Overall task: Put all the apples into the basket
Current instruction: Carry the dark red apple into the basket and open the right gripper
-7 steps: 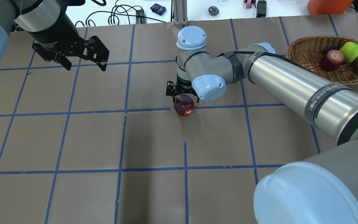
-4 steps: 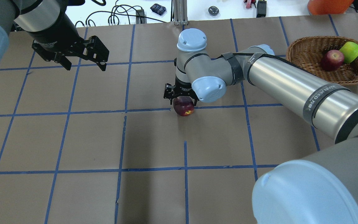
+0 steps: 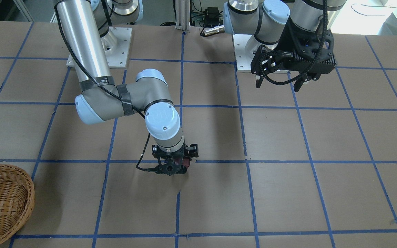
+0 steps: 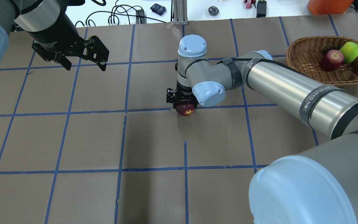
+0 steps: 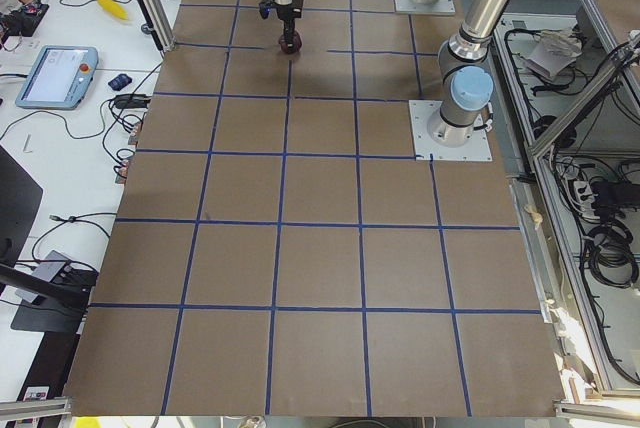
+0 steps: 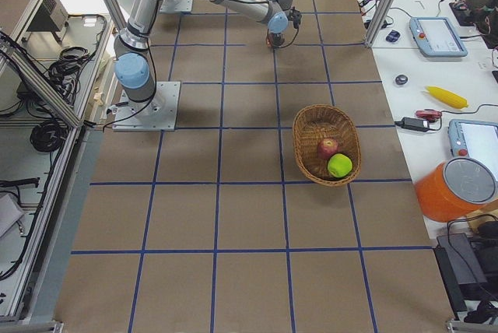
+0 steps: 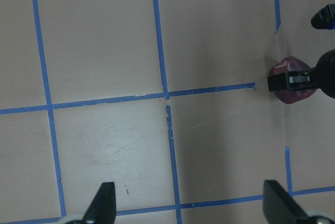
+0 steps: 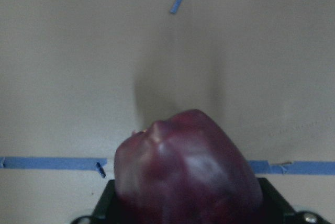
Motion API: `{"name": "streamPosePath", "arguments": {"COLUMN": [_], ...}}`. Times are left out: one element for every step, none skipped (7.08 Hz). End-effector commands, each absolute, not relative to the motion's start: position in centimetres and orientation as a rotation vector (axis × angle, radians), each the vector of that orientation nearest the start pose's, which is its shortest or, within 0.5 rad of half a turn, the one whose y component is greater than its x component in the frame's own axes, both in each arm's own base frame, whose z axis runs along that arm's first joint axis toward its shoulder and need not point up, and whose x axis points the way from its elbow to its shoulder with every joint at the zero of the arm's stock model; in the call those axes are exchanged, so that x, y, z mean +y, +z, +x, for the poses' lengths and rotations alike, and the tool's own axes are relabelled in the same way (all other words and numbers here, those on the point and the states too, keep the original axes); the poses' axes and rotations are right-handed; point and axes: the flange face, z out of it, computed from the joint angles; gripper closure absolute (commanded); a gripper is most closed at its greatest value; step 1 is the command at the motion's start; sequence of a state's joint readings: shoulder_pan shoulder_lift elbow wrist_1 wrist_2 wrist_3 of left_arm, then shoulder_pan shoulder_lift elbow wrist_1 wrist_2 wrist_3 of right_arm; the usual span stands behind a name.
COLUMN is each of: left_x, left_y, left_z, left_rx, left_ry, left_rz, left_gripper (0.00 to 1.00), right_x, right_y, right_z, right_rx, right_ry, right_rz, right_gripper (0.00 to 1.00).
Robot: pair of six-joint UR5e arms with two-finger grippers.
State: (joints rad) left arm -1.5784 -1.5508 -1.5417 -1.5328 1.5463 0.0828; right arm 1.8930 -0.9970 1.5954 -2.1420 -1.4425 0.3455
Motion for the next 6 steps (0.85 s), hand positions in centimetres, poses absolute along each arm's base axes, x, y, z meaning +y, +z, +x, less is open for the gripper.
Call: {"name": "streamPosePath", "arguments": {"left_x": [-49.0, -49.0, -49.0, -49.0, -49.0, -49.0], "left_y": [51.6, 51.6, 51.7, 51.6, 51.7, 51.7], "left_z": [-14.0, -14.0, -14.0, -14.0, -14.0, -13.9], "left_rx": [3.157, 3.157, 3.156, 3.157, 3.156, 3.156], "left_ry": [-0.137, -0.137, -0.14, -0.137, -0.14, -0.14], "left_rz": [0.145, 0.145, 0.145, 0.145, 0.145, 0.142], "left_gripper": [0.0, 0.0, 0.0, 0.0, 0.0, 0.0], "right_x": [-60.5, -63.0, -64.3, -65.9, -67.0, -67.6], "right_y": [25.4, 29.6, 34.3, 37.1, 38.2, 38.7], "right_z": [30.4, 25.4, 20.7, 14.4, 8.0, 1.1], "right_rx": [3.056, 3.05, 3.061, 3.121, 3.149, 3.177], "right_ry": [-0.022, -0.004, 0.01, 0.021, 0.029, 0.02], "right_rz": [0.114, 0.229, 0.244, 0.211, 0.241, 0.193], "right_gripper": [1.0, 1.0, 1.0, 1.0, 1.0, 1.0]}}
